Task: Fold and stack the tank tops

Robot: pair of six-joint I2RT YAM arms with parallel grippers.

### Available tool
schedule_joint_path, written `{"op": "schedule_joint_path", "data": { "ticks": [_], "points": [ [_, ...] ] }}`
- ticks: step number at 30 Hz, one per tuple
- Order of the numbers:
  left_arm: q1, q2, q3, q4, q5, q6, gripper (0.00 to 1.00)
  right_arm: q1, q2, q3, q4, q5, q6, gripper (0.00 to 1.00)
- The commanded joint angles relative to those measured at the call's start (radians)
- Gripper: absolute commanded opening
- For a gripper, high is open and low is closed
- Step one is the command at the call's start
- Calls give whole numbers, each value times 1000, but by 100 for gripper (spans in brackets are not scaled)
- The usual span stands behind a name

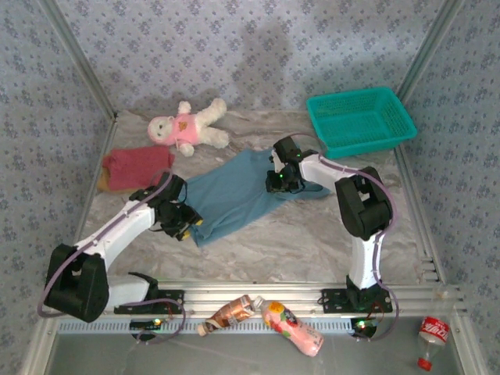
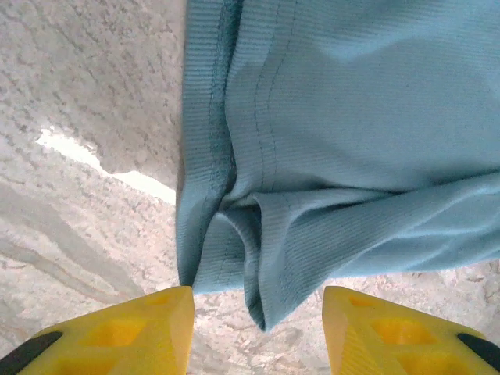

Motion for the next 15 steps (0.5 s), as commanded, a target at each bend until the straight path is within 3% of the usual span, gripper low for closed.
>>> {"op": "schedule_joint_path", "data": {
  "ticks": [1, 8, 15],
  "points": [
    [-54, -6, 49, -60, -3, 14, 47, -18, 10, 33, -13, -4, -15, 25],
    [-251, 164, 165, 13, 8, 45, 47, -77, -93, 24, -75, 6, -85, 38],
    [-310, 365, 255, -12, 1, 180, 47, -147, -330, -140, -221, 78, -186, 47]
  ]
}}
